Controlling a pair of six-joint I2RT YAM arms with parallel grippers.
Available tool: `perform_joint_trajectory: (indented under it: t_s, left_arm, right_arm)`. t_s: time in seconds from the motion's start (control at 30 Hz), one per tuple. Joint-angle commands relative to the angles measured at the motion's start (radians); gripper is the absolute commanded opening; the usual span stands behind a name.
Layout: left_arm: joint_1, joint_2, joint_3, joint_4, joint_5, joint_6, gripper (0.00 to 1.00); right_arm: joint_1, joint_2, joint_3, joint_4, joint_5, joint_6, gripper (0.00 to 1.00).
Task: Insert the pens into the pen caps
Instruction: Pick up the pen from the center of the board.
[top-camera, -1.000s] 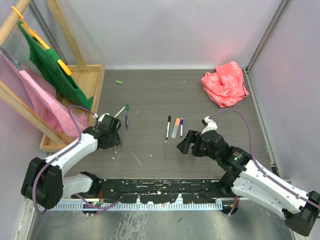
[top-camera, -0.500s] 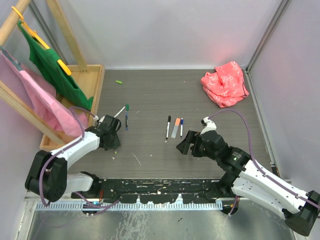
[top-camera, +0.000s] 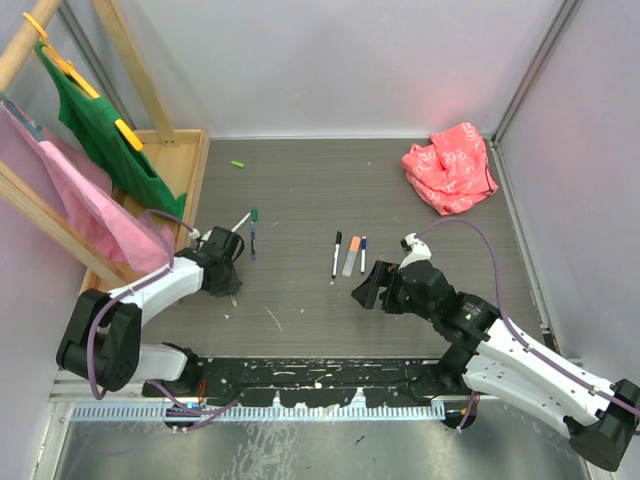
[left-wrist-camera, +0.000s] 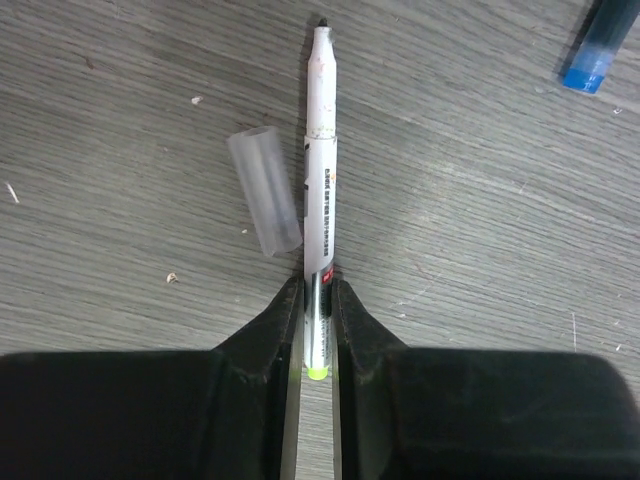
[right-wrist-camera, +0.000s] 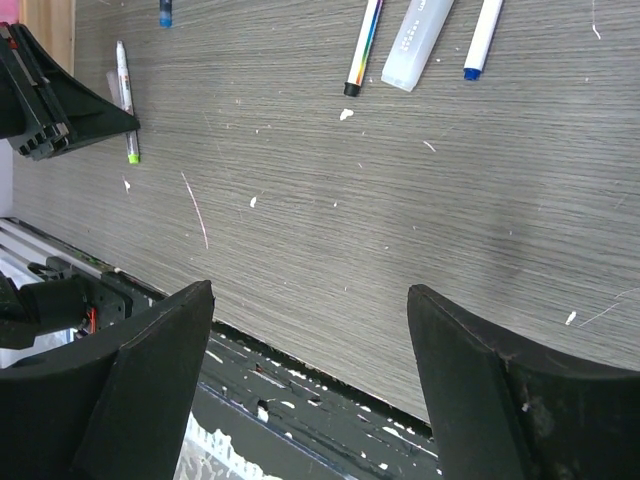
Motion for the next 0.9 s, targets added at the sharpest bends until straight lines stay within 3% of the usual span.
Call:
perform_joint_trajectory:
  t_s: [0.0, 0.17, 0.4, 0.73, 0.87]
  left_arm:
    - [0.005, 0.023, 0.002, 0.029, 0.041, -0.004, 0.1]
    - [0.005, 0.03, 0.005, 0.054, 0.081, 0.029, 0.0]
    - [0.002, 0.019, 0.074, 0.075, 0.162, 0.153, 0.0]
    - [-0.025, -0.262, 0.139, 0.114, 0.317, 0.259, 0.0]
    - [-0.116, -0.369, 0.161, 0.105, 0.294, 0.222, 0.0]
  right_arm:
    - [-0.003, -0.002, 0.009, 0.048, -0.005, -0.005, 0.83]
    - [-0.003, 0.006, 0.014, 0.047, -0.005, -0.007, 0.83]
    - [-0.003, 0.001, 0.027, 0.026, 0.011, -0.018, 0.83]
    - [-0.003, -0.019, 0.046, 0.023, 0.052, -0.018, 0.83]
    - [-0.003, -0.018, 0.053, 0.07, 0.046, -0.017, 0.83]
